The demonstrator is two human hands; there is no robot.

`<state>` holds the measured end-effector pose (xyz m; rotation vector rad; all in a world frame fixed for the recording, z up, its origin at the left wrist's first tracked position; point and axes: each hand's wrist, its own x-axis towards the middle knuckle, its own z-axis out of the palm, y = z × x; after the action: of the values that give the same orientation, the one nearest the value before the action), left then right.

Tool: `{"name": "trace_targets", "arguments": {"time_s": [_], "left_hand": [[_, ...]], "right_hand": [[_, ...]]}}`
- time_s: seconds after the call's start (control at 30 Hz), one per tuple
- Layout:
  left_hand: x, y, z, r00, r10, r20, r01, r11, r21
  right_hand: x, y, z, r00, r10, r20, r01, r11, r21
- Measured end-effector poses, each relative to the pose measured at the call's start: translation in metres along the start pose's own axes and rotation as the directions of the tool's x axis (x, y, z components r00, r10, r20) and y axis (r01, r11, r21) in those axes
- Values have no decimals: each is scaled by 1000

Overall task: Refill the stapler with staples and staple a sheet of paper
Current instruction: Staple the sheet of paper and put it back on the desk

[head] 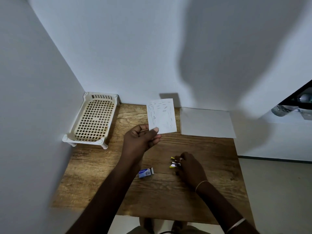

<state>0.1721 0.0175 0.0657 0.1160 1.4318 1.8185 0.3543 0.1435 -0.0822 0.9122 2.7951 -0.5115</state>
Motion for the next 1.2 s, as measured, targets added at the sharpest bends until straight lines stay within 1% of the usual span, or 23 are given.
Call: {"name": "trace_targets", "arguments": {"time_s": [0.1, 0.17, 0.2, 0.23, 0.27, 0.3, 0.33, 0.37, 0.4, 0.43, 0.47, 0.53, 0.6, 0.67, 0.73, 0.8, 0.93, 1.03, 1.13, 1.2], "left_hand": [[-2, 3, 1, 1000, 5, 4, -5, 1000, 3], [-4, 6, 1, 1000, 8, 8, -8, 1000, 3], [-4, 7, 1, 1000, 12, 11, -12, 1000, 2], [-5, 9, 1, 1000, 16, 14, -16, 1000, 0], [-6, 10, 2, 1000, 21, 15, -21, 1000, -1], [-7, 13, 3, 1000, 28, 14, -28, 1000, -2], [-7, 16, 4, 999, 38, 14, -38, 999, -5], [-8, 20, 5, 999, 51, 15, -51, 999, -9], [-9, 24, 6, 998, 65, 19, -65, 998, -14], [-11, 29, 9, 997, 80, 23, -79, 997, -22], [-12, 34, 11, 995, 98, 26, -97, 995, -32], [-17, 45, 16, 989, 142, 31, -140, 989, -45], [-22, 56, 22, 981, 189, 43, -186, 981, -63], [-29, 67, 28, 970, 235, 63, -229, 969, -97], [-36, 78, 33, 954, 285, 91, -274, 955, -114], [-42, 86, 37, 932, 345, 113, -335, 937, -98], [-54, 99, 42, 880, 456, 131, -454, 890, -46], [-60, 105, 43, 865, 485, 128, -482, 874, -54], [-62, 108, 42, 864, 488, 127, -485, 873, -55], [-63, 109, 40, 868, 481, 126, -480, 877, -41]], "right_hand": [[2, 2, 9, 998, 0, -66, 0, 1000, -5], [5, 4, 13, 997, -7, -73, 4, 999, -41], [6, 5, 13, 997, 2, -77, -4, 1000, -24], [6, 3, 12, 995, 28, -96, -23, 998, 51], [5, 0, 8, 990, 71, -125, -48, 982, 181], [4, -4, 2, 980, 117, -159, -56, 937, 344], [2, -10, -6, 971, 158, -180, -45, 858, 512], [0, -19, -18, 965, 191, -178, -26, 749, 662], [-3, -30, -32, 965, 211, -153, -13, 624, 781], [-6, -42, -47, 968, 214, -130, 3, 507, 862], [-9, -53, -63, 971, 205, -125, 29, 414, 910], [-16, -75, -95, 975, 169, -143, 95, 264, 960], [-22, -93, -125, 976, 127, -175, 153, 169, 974], [-30, -108, -151, 970, 103, -218, 204, 134, 970], [-37, -120, -172, 955, 116, -272, 254, 148, 956], [-44, -130, -188, 942, 142, -305, 286, 143, 948], [-53, -144, -210, 927, 170, -336, 328, 74, 942], [-56, -148, -217, 917, 187, -352, 346, 67, 936], [-59, -150, -219, 904, 203, -376, 362, 105, 926], [-61, -151, -218, 902, 201, -382, 369, 101, 924]]}}
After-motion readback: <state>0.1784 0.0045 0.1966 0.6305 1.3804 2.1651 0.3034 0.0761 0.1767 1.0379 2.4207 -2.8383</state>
